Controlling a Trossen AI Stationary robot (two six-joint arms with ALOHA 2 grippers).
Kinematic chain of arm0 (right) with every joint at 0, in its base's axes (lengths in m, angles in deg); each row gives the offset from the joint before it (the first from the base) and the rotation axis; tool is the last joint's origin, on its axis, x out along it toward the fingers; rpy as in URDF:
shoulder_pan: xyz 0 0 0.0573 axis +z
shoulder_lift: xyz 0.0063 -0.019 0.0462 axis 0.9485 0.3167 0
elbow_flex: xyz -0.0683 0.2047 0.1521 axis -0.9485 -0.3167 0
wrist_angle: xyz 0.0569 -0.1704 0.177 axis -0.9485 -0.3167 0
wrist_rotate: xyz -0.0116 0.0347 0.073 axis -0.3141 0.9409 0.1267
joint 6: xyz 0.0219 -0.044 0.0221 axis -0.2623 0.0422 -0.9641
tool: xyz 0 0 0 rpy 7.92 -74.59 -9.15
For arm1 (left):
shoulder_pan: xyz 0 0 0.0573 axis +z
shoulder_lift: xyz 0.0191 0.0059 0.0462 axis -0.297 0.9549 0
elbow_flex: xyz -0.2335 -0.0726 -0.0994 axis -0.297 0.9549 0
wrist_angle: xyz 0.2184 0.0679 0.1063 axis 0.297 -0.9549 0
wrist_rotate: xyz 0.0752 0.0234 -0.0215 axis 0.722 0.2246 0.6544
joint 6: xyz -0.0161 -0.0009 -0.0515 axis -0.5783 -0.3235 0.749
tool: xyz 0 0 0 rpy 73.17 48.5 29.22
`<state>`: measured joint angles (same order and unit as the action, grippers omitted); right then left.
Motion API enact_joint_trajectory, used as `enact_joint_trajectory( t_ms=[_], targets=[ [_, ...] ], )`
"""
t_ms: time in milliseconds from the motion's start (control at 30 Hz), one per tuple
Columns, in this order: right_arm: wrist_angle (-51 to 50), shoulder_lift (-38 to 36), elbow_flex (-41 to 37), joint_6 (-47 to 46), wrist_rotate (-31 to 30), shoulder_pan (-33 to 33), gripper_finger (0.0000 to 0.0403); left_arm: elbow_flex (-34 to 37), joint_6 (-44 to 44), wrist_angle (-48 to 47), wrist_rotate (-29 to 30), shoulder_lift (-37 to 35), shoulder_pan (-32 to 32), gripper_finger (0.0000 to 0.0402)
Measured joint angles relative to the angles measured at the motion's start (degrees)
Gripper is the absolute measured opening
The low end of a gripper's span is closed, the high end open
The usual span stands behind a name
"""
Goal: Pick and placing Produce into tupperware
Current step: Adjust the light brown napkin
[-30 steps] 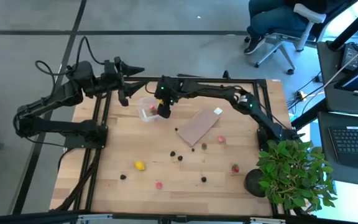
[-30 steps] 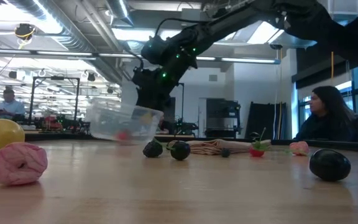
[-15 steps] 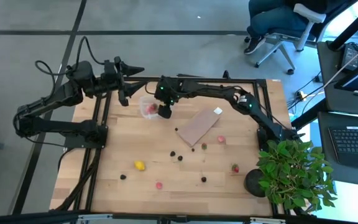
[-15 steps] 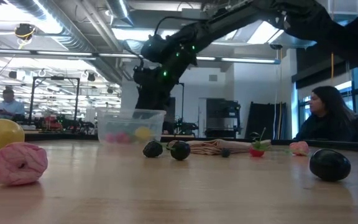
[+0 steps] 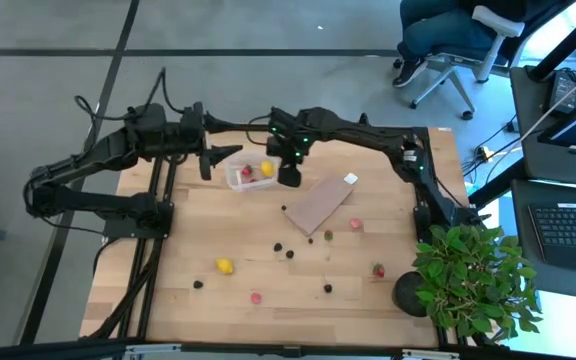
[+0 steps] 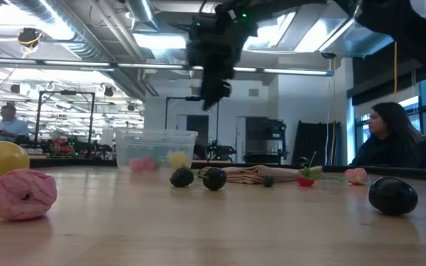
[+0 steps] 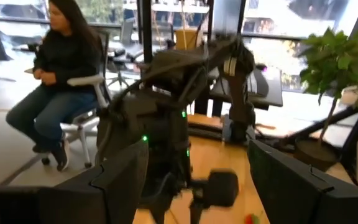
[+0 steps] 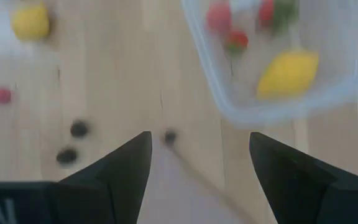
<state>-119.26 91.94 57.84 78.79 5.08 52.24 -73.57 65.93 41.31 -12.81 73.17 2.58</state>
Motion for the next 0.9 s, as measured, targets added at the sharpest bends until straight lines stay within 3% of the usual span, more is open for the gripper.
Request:
enact_joint_trajectory(
  t_ms=[167,300,500,600,900],
  targets=[
    [3.5,-4.6,-9.9,1.3,-0.1,0.4,0.0271,0.0,0.0,0.2,0.0,2.0,-0.6,0.0267],
    [14.0,-7.0,-20.6,1.8,-0.1,2.5,0.0271,0.0,0.0,0.1,0.0,3.9,-0.6,0.0267],
    [32.9,-8.0,-33.7,5.8,-11.3,6.9,0.0271,0.0,-1.3,-0.1,2.7,6.5,-0.6,0.0267],
    [38.9,-8.0,-38.3,6.4,-14.7,8.8,0.0262,0.0,-1.4,-0.2,3.3,7.4,-0.6,0.0267],
    [47.6,-8.0,-45.0,6.2,-15.1,11.7,0.0194,0.0,-1.0,-1.3,3.3,7.8,-0.6,0.0267]
  ],
)
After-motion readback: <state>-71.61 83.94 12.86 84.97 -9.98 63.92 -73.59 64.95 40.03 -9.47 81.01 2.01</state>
